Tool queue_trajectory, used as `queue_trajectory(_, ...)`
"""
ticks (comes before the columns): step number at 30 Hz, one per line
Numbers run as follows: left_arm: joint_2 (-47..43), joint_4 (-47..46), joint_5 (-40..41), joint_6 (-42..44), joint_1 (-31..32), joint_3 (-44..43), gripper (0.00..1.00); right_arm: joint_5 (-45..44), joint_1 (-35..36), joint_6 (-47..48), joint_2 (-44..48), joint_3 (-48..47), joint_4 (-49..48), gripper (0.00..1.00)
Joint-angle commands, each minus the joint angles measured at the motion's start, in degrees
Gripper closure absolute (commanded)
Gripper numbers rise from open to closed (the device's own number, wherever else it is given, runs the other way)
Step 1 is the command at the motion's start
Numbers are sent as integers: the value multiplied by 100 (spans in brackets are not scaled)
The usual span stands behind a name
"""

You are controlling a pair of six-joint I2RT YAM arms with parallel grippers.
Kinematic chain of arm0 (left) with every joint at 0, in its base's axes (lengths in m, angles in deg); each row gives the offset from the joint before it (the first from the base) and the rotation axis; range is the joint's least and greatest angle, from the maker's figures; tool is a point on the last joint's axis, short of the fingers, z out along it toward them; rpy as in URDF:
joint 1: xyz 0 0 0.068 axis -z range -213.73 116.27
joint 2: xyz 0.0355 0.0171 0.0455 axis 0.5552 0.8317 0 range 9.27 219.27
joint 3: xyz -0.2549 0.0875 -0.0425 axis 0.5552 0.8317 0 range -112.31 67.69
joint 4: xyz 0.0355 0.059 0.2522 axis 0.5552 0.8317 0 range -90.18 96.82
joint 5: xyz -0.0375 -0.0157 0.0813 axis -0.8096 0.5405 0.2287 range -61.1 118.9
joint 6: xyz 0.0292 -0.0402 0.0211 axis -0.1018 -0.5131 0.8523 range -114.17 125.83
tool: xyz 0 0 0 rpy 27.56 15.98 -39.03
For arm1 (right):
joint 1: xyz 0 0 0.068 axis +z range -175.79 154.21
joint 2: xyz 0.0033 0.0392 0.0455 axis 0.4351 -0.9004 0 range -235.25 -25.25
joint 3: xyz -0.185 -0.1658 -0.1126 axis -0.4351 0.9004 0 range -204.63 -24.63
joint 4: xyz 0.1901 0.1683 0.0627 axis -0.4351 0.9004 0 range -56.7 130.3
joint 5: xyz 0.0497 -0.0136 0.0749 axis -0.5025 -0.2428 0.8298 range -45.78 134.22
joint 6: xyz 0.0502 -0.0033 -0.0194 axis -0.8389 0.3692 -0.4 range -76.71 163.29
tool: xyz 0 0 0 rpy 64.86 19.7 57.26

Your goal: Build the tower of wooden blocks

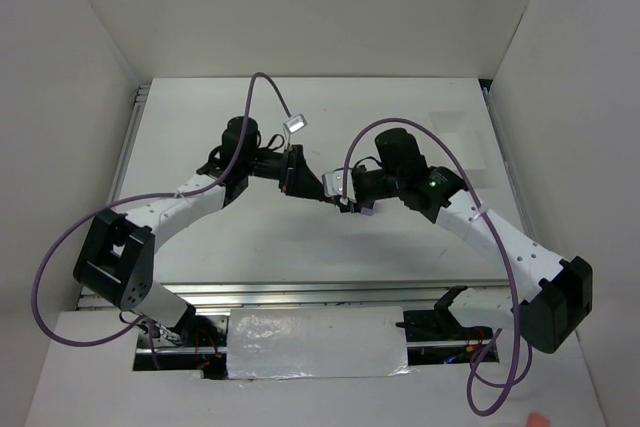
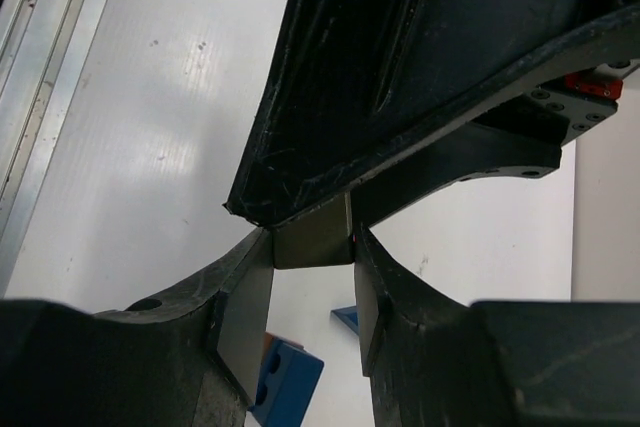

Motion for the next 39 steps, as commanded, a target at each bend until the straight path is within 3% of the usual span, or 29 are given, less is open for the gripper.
queue_trajectory(1,-331,-23,-8,317,-111,-110,1,-77,-133,27,-27,-223,-108,100)
queue_trajectory(5,-638,1520,878,1047,-489,-321,1,-260,-318,-323,61,-179,-572,100)
queue_trajectory(7,-1181,2294,2315,1336,-682,-365,1,-549,-537,-927,88,-249,-1212,100)
queue_trajectory(8,-1184,2464,2322,1373,-736,-357,1,-656,-538,-1148,88,-249,-1215,100)
queue_trajectory(9,-1506,2623,2992,1417,-780,-357,1,-744,-651,-1281,62,-380,-1250,100)
queue_trajectory(14,-2955,3151,4718,1654,-833,-138,1,-1341,-933,-2476,-79,-592,-1636,100)
queue_trajectory(19,-4186,3538,6273,1655,-850,371,1,-710,-1504,-2479,-246,-382,-1489,100)
queue_trajectory(23,-4672,3504,6795,1461,-868,890,1,-412,-1671,-2593,-535,-354,-1131,100)
queue_trajectory(28,-4638,3012,6637,1558,-877,1243,1,274,-1987,-1829,-1063,-530,38,100)
queue_trajectory(30,-4428,2932,6628,1610,-877,1269,1,503,-2058,-1125,-1283,-496,340,100)
queue_trajectory(39,-3909,2624,6496,1698,-868,1225,1,311,-2208,-1492,-1512,-188,25,100)
